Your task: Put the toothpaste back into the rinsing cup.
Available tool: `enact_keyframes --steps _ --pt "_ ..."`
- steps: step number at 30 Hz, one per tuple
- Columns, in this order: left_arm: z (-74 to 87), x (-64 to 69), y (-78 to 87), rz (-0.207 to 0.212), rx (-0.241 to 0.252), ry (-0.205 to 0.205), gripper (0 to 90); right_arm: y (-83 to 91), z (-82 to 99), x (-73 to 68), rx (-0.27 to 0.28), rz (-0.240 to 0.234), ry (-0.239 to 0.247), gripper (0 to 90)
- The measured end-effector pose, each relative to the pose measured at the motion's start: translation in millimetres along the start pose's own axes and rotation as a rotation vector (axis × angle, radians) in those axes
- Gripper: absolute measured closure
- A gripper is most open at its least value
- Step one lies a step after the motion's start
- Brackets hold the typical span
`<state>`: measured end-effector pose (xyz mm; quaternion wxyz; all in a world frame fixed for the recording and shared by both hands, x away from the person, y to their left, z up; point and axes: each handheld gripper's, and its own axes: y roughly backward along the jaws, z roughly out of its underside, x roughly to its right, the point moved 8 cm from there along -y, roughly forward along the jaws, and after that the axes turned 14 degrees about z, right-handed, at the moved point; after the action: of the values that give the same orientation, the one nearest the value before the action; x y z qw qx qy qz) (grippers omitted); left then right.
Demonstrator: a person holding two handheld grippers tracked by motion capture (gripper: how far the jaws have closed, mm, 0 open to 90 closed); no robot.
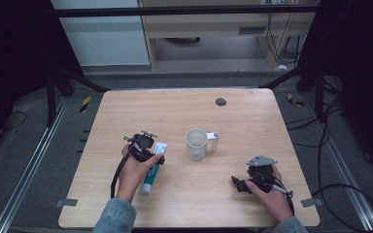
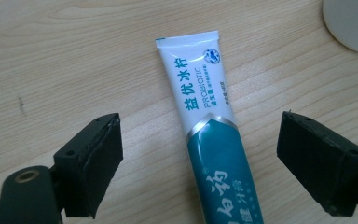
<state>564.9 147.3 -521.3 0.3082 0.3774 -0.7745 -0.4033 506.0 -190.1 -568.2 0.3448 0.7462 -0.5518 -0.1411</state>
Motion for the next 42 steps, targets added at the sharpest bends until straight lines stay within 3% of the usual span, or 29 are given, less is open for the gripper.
enact_keyframes --steps 8,18,24,30,42 --pt "-5.5 -2.8 -13.3 0.012 -0.017 0.037 13.4 0.1 0.1 0.1 0.001 0.001 0.0 0.4" --pt "-6.8 -9.3 -23.5 0.024 -0.054 0.054 28.5 0.1 0.1 0.1 0.0 0.002 -0.002 0.4" --pt "-8.5 -6.7 -24.5 0.044 -0.082 0.031 37.3 -0.4 -0.1 0.6 0.003 0.002 0.004 0.5" --pt "-6.0 -6.7 -27.2 0.047 -0.117 0.023 40.4 -0.1 -0.1 0.2 0.0 0.0 -0.002 0.5" --pt "-7.6 -7.4 -28.4 0.067 -0.123 0.024 47.3 -0.1 -0.1 0.2 0.0 0.0 -0.002 0.5"
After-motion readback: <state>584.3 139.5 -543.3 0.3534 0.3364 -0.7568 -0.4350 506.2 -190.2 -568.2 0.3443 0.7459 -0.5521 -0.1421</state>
